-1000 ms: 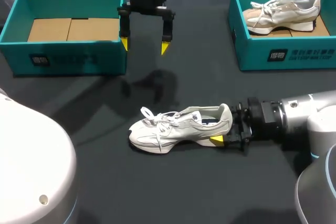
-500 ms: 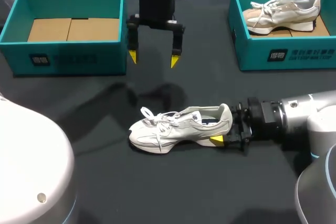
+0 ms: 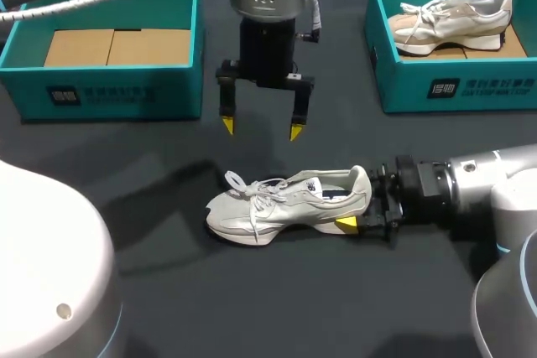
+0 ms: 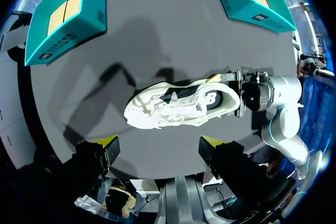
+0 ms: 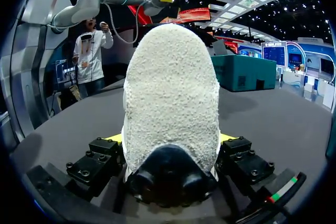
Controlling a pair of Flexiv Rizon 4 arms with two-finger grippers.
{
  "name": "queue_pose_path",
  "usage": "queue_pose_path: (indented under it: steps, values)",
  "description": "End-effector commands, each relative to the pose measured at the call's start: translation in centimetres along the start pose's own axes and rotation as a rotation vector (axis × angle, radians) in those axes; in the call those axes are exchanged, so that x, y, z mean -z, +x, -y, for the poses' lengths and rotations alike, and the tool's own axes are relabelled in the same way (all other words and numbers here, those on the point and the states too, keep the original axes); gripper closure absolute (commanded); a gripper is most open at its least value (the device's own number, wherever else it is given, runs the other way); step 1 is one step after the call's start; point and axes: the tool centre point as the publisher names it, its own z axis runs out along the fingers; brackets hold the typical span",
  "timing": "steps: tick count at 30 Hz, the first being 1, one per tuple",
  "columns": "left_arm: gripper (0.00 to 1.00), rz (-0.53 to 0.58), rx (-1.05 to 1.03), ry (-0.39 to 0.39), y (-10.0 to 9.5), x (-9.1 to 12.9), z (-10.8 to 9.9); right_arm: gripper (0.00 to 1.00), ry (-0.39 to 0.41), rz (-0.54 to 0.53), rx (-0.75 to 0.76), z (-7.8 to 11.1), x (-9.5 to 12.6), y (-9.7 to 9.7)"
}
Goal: Take the shoe out of the shoebox, open the shoe tongue, remove and reinsert the insole, then place the shoe into the shoebox
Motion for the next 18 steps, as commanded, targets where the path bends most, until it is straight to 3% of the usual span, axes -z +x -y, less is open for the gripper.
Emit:
queue_pose_path:
  steps: [1,3,9,18]
  values:
    - [0.0,0.004,0.016,0.048,0.2,-0.5,-0.2,1.0,0.004,0.002,0.0,-0.1,0.0,0.0]
    - [0.0,0.011,0.045,0.014,1.2,-1.2,-0.2,1.0,0.004,0.002,0.0,-0.1,0.0,0.0]
    - [0.0,0.026,0.095,0.028,3.6,-2.9,-0.5,1.0,0.004,0.002,0.0,-0.1,0.0,0.0]
    - [0.0,0.039,0.171,0.022,5.5,-5.2,0.2,1.0,0.004,0.002,0.0,-0.1,0.0,0.0]
